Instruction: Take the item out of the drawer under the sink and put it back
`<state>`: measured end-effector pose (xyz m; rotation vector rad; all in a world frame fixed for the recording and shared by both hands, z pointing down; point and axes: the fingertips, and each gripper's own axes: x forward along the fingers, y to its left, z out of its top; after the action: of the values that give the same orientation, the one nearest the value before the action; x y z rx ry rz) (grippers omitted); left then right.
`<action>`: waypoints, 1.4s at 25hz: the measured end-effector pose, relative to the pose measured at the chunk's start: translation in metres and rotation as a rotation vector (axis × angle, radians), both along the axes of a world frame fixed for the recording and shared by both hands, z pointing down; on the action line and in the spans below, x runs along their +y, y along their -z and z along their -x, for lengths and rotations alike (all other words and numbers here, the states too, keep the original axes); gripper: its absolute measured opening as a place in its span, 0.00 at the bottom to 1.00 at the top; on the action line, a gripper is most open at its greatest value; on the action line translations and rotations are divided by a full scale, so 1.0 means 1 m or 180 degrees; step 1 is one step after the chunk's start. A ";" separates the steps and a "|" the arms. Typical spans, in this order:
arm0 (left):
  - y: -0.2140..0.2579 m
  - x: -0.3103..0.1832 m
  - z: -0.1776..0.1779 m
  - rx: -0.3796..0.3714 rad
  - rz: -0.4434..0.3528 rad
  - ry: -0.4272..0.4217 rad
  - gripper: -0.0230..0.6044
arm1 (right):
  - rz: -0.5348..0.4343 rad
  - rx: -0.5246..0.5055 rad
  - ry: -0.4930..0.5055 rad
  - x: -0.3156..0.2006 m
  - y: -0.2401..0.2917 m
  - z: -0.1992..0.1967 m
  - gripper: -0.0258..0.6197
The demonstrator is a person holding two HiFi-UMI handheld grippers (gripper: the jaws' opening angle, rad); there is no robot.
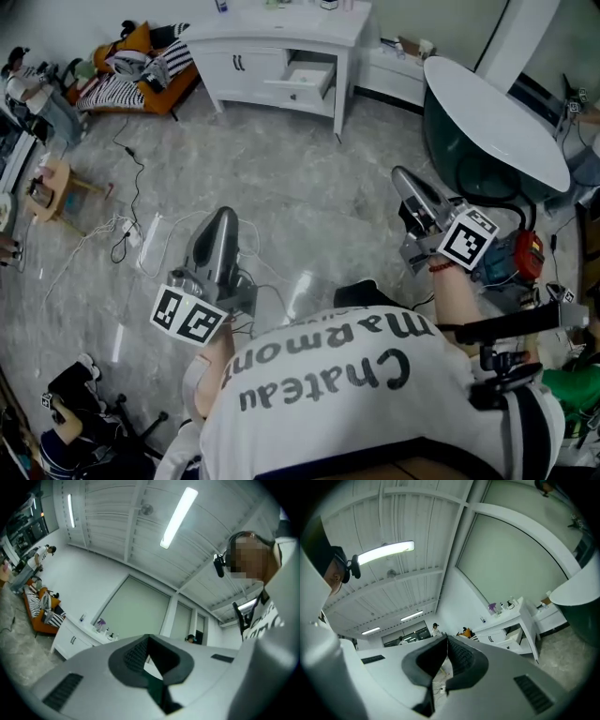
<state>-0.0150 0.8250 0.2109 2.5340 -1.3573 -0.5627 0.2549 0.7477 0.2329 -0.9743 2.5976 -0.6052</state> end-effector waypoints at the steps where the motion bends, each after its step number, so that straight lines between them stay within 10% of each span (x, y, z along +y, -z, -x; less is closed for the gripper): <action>1: 0.001 0.001 -0.001 -0.0008 -0.0023 -0.0114 0.05 | -0.0042 0.0107 0.0013 0.001 0.000 0.005 0.06; 11: 0.001 -0.015 0.014 -0.0509 -0.0060 0.0364 0.05 | 0.0076 0.0309 -0.0039 -0.025 -0.006 0.013 0.05; 19: -0.022 -0.059 0.024 -0.0385 0.0220 0.0414 0.05 | 0.0237 0.0340 -0.0019 -0.077 -0.024 0.022 0.05; 35: 0.004 -0.217 0.014 -0.0341 0.0018 0.0668 0.05 | -0.0119 0.0553 0.0275 -0.255 0.002 0.017 0.05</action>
<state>-0.0287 0.6081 0.2072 2.4652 -1.6732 -0.4640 0.2382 0.4931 0.2305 -0.9457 2.8054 -0.5116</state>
